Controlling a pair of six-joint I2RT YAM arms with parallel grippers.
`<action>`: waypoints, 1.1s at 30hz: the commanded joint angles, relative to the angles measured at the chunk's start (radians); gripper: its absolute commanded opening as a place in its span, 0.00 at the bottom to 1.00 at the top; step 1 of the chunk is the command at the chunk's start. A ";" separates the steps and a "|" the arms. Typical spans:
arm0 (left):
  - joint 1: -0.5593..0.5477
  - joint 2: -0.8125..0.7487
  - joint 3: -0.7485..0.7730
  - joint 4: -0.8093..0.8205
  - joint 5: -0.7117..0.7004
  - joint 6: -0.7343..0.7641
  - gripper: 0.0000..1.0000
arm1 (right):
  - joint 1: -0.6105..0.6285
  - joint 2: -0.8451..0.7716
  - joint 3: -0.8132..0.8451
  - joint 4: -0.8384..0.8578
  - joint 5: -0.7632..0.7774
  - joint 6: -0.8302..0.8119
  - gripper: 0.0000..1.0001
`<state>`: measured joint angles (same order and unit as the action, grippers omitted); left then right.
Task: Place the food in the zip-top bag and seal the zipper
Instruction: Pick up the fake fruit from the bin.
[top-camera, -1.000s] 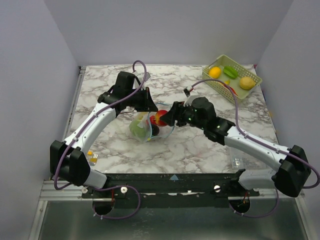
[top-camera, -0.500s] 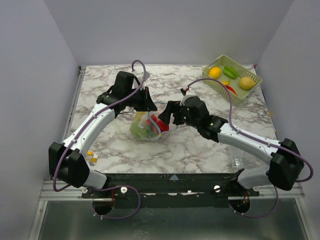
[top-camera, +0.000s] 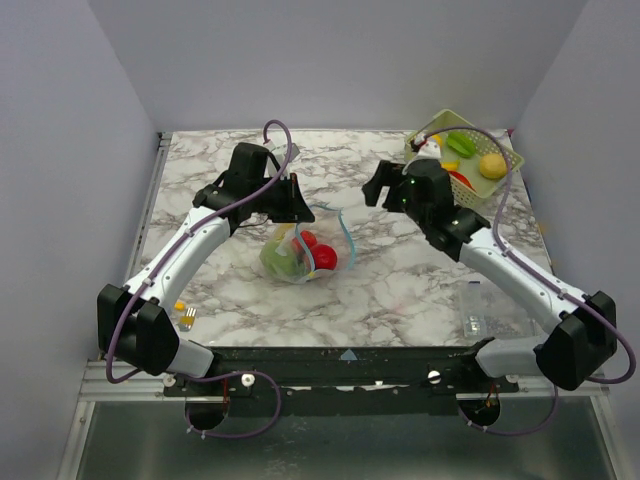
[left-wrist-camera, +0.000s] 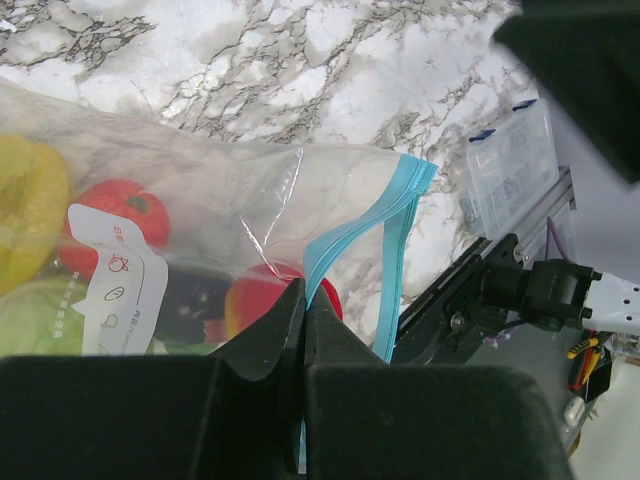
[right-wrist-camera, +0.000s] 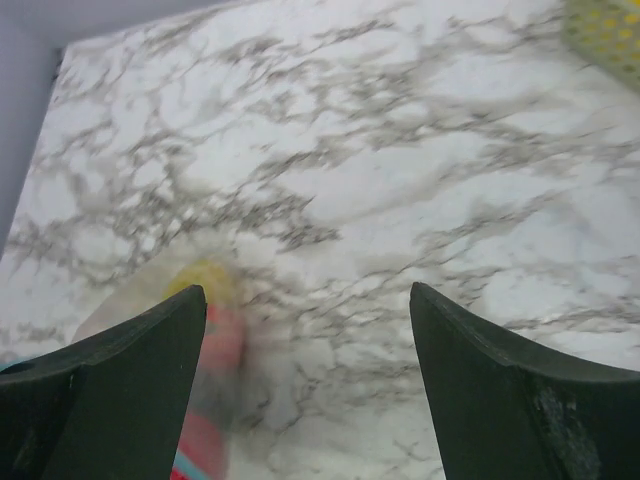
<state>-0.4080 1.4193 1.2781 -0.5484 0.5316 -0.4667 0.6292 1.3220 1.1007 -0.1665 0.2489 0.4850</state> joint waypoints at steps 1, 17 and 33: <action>-0.005 -0.010 0.009 0.007 -0.006 0.014 0.00 | -0.149 -0.014 0.062 -0.034 0.029 -0.043 0.84; -0.005 -0.003 0.004 0.016 0.034 0.001 0.00 | -0.646 0.498 0.499 -0.151 -0.064 -0.079 0.85; -0.005 0.018 0.001 0.025 0.063 -0.012 0.00 | -0.686 1.026 1.001 -0.299 0.397 -0.326 0.99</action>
<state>-0.4080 1.4242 1.2781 -0.5472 0.5556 -0.4721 -0.0540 2.2684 2.0338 -0.3988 0.4854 0.2409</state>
